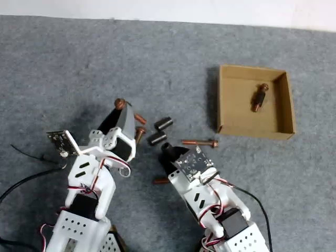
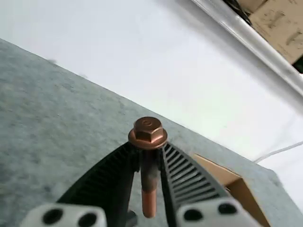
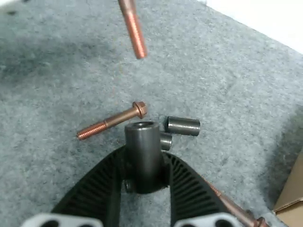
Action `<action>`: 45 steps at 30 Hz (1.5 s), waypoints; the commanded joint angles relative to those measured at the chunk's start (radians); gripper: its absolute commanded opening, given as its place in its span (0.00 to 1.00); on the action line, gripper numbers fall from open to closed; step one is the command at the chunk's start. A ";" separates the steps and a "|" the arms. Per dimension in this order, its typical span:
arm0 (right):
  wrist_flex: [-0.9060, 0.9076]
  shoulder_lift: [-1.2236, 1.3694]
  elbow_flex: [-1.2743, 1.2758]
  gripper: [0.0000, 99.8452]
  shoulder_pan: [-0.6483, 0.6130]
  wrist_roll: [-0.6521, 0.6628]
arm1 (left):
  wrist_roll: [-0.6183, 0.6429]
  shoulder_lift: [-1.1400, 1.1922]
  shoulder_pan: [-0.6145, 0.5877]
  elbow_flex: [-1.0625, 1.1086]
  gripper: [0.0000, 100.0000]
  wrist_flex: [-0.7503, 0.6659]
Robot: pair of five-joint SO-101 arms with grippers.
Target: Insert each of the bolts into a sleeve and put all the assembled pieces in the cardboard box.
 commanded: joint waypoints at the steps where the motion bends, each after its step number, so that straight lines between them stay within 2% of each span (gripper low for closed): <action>1: -0.033 -0.012 0.134 0.01 0.008 -0.003 | 0.011 -0.004 0.094 0.027 0.01 -0.031; 8: -0.031 -0.012 0.134 0.01 0.007 -0.003 | 0.009 -0.002 0.170 0.027 0.01 0.034; 19: -0.030 -0.012 0.134 0.01 0.012 -0.003 | 0.011 -0.010 0.163 0.022 0.01 0.091; 23: -0.030 -0.012 0.134 0.01 0.016 -0.003 | 0.011 -0.131 0.163 0.024 0.01 0.100; 28: -0.031 -0.012 0.134 0.01 0.027 -0.003 | 0.012 -0.314 0.186 -0.013 0.01 0.351; 34: -0.031 -0.012 0.134 0.01 0.027 -0.003 | 0.012 -0.274 0.240 -0.031 0.01 0.463; 39: -0.031 -0.012 0.134 0.01 0.025 -0.003 | 0.012 -0.278 0.242 -0.047 0.01 0.460; 45: -0.030 -0.012 0.134 0.01 0.025 -0.003 | 0.012 -0.278 0.194 -0.061 0.01 0.344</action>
